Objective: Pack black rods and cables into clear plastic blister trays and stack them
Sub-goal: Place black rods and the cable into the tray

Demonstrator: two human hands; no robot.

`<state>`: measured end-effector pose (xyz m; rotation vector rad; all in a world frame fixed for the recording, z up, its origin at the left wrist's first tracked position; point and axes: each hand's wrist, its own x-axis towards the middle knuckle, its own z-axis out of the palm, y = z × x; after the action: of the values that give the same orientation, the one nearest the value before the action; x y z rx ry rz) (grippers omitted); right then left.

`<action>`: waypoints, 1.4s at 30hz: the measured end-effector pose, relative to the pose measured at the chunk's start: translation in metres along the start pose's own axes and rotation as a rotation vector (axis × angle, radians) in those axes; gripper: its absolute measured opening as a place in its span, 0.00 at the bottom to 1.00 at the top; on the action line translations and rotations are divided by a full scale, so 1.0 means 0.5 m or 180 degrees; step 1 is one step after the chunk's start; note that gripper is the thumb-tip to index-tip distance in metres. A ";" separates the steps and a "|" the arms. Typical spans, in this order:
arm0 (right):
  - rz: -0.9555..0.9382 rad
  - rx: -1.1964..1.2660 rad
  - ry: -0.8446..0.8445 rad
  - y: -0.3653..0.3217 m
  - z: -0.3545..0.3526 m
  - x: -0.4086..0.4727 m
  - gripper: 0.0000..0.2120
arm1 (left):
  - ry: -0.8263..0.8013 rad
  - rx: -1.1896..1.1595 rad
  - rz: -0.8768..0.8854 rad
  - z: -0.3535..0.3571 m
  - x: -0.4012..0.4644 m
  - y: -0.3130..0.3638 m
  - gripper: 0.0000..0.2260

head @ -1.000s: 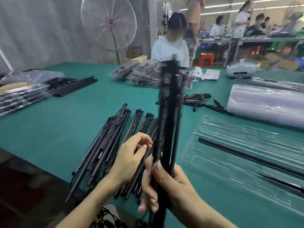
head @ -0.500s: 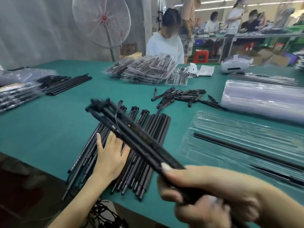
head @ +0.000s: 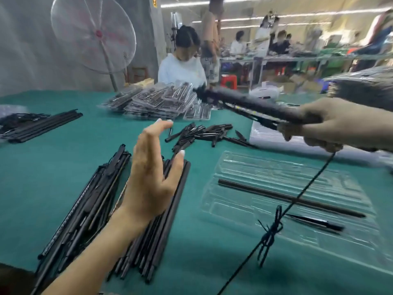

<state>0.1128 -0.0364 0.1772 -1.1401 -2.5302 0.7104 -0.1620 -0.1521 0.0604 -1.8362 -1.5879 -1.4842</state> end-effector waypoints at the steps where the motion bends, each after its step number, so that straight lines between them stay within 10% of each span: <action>1: -0.0080 -0.0302 -0.0042 0.004 0.006 -0.003 0.22 | 0.0063 0.0004 0.0212 0.016 0.014 0.009 0.19; 8: -0.0688 0.0265 0.0960 0.073 0.019 -0.041 0.18 | -0.1120 -0.1163 -0.0634 0.138 -0.027 0.049 0.27; 16: -0.1205 -0.1022 0.2440 0.137 -0.037 -0.004 0.16 | -0.4649 -0.2888 -0.1509 0.204 -0.081 0.233 0.09; 25: -0.1069 -0.0900 0.1814 0.186 0.044 0.005 0.18 | -0.4100 -0.3217 -0.2492 0.153 -0.119 0.228 0.17; 29: -0.1103 -0.0395 0.1509 0.156 0.100 0.013 0.13 | -0.2539 -0.3032 -0.2821 0.124 -0.036 0.172 0.14; 33: -0.1075 0.0301 0.1549 0.133 0.120 0.019 0.13 | -0.3104 -0.2479 -0.3111 0.121 -0.037 0.161 0.13; 35: -0.1129 0.0216 0.1439 0.130 0.125 0.014 0.12 | -0.3723 -0.3603 -0.3158 0.093 -0.034 0.170 0.12; 39: -0.1114 0.0336 0.1494 0.126 0.136 0.000 0.11 | -0.3044 -0.5913 -0.3770 0.033 0.026 0.141 0.05; 42: -0.0970 0.0842 0.1638 0.120 0.145 -0.001 0.12 | -0.3054 -0.4395 -0.4182 0.028 0.002 0.198 0.10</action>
<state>0.1188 -0.0262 0.0838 -0.7117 -2.0385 0.5611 -0.0703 -0.1755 0.0930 -2.3803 -3.0134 -3.1232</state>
